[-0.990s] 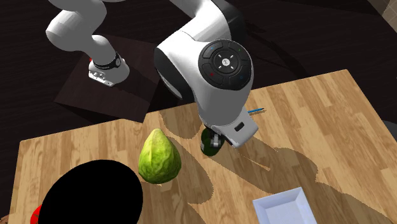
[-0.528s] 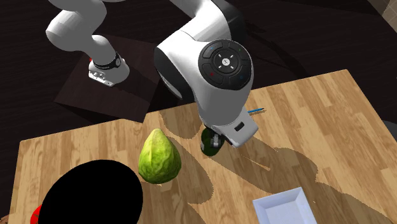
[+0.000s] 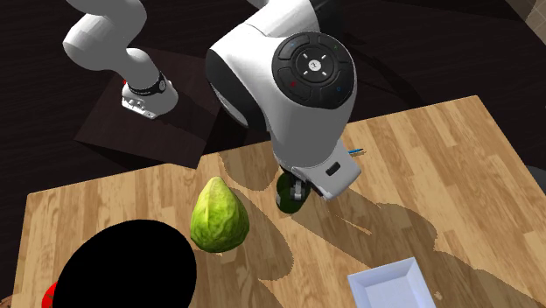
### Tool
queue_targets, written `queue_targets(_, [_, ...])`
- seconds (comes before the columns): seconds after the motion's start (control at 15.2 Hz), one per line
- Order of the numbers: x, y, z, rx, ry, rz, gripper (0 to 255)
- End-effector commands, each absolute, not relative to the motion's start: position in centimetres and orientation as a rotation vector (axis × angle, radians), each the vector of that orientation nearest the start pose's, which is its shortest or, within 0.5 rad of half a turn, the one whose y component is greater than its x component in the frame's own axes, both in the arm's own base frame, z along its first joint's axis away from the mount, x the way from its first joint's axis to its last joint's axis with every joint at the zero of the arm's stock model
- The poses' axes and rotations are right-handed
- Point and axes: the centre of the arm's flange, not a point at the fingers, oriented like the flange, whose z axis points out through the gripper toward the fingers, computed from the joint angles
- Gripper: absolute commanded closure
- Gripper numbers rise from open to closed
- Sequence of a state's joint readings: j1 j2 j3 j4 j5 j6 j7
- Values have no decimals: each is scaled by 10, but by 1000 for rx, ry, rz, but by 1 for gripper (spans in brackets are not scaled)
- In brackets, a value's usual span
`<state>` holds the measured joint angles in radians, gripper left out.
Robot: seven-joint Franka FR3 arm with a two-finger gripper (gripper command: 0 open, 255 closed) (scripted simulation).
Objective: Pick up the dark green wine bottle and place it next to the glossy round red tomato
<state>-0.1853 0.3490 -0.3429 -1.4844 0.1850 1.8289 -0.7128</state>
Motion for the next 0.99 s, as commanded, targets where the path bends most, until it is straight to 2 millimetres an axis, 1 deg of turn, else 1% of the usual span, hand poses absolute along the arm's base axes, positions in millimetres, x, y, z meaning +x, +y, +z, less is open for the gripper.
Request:
queue_targets(0.0, [595,-294,497,-3088,-246,-79,255])
queue_targets(0.92, [595,-294,570,-3088,-246,-79,255])
